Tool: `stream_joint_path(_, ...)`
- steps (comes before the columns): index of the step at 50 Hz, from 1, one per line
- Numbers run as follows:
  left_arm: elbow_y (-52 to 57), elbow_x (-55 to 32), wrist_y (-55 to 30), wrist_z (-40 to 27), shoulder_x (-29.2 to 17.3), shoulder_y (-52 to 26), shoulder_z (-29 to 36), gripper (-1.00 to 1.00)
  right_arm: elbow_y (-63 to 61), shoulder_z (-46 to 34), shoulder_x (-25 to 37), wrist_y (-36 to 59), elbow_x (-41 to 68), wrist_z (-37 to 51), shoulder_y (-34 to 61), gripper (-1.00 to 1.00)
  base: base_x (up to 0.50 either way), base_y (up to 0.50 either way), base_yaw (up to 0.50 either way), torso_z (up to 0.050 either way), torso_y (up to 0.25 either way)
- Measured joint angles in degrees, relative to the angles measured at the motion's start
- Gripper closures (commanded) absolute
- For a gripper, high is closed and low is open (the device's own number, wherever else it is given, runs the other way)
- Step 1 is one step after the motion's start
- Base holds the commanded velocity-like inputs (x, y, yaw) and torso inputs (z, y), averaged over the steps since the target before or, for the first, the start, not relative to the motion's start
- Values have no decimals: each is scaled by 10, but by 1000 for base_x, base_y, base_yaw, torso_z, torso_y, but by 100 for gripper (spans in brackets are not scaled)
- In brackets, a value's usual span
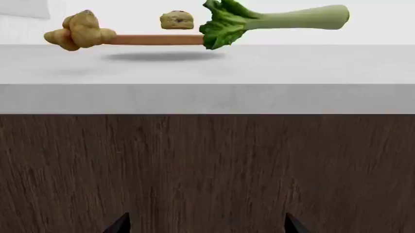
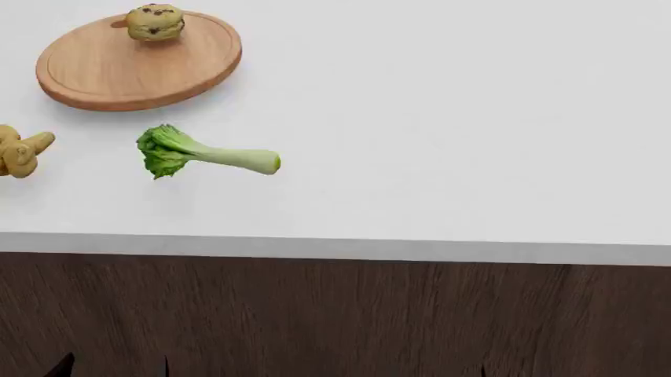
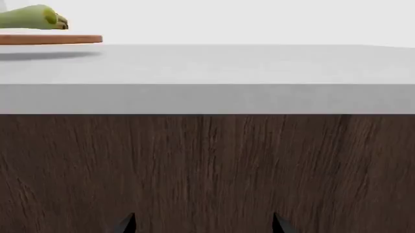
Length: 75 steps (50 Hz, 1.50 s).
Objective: Clear the non-vegetable object off the cutting board and place the vegetables onto it.
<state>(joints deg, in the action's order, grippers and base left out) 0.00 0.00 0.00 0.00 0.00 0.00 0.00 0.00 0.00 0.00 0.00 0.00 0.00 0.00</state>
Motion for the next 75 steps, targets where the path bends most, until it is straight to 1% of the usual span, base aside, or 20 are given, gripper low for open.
stream_joint_path(2, -7, 4, 2, -8, -2, -4, 1, -100, 8, -2, 1, -7, 5, -7, 8, -100, 0, 0, 0, 0, 0)
stream_joint_path(19, -1, -21, 5, -29, -22, -2, 25, -100, 0, -25, 20, -2, 18, 25, 2, -100, 0, 18, 0, 0, 0)
stream_joint_path(50, 2, -45, 9, -61, -48, -2, 56, -100, -2, -56, 46, 6, 39, 62, 3, -100, 21, 500, 0, 0, 0)
stream_joint_path(65, 5, -48, 9, -76, -59, -2, 69, -100, -11, -69, 56, 12, 41, 79, 2, -100, 0, 2, 0, 0, 0)
stream_joint_path(70, 17, -44, 6, -83, -64, 1, 73, -100, -31, -72, 59, 36, 38, 91, 0, -100, 0, 0, 0, 0, 0)
stream_joint_path(75, 47, -43, -13, -88, -70, 4, 76, -100, -77, -73, 64, 80, 40, 101, -3, -100, 0, 0, 0, 0, 0)
